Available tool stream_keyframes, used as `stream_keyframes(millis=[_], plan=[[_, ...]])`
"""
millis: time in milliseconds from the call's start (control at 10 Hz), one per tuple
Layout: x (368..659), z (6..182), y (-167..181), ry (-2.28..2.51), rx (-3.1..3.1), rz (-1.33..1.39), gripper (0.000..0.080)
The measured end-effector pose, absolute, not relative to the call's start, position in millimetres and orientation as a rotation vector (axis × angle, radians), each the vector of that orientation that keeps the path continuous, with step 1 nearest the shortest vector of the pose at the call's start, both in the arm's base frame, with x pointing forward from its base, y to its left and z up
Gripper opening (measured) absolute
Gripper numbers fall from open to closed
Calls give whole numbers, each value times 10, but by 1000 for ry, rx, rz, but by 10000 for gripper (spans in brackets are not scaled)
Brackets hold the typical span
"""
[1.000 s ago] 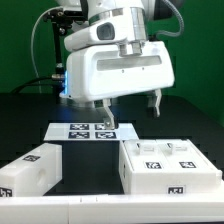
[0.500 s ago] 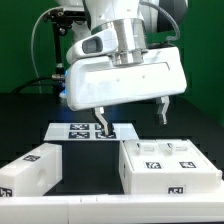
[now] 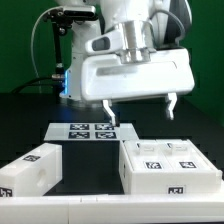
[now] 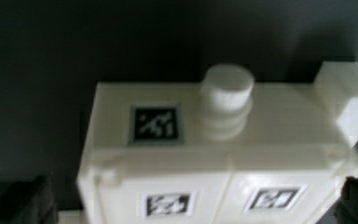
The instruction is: Assemble cabinet
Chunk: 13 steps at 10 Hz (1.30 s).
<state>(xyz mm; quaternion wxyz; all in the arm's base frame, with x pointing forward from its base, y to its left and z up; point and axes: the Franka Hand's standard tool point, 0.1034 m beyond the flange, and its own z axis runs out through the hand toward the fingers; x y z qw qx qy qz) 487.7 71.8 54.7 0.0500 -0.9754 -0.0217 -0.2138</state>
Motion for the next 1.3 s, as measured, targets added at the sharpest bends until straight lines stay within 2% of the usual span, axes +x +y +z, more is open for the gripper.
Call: stream_keyframes(millis=[300,500,800,1200,1300], plan=[[4817,208,785,-45,-2963,-544,797],[4905,83,765,-36,-2957,-519,797],[5164,104,657,3,-2945,-535,797],[5141,85,760,-15,-2941,-526,797],[5140,84,761,-15,-2941,-526,662]])
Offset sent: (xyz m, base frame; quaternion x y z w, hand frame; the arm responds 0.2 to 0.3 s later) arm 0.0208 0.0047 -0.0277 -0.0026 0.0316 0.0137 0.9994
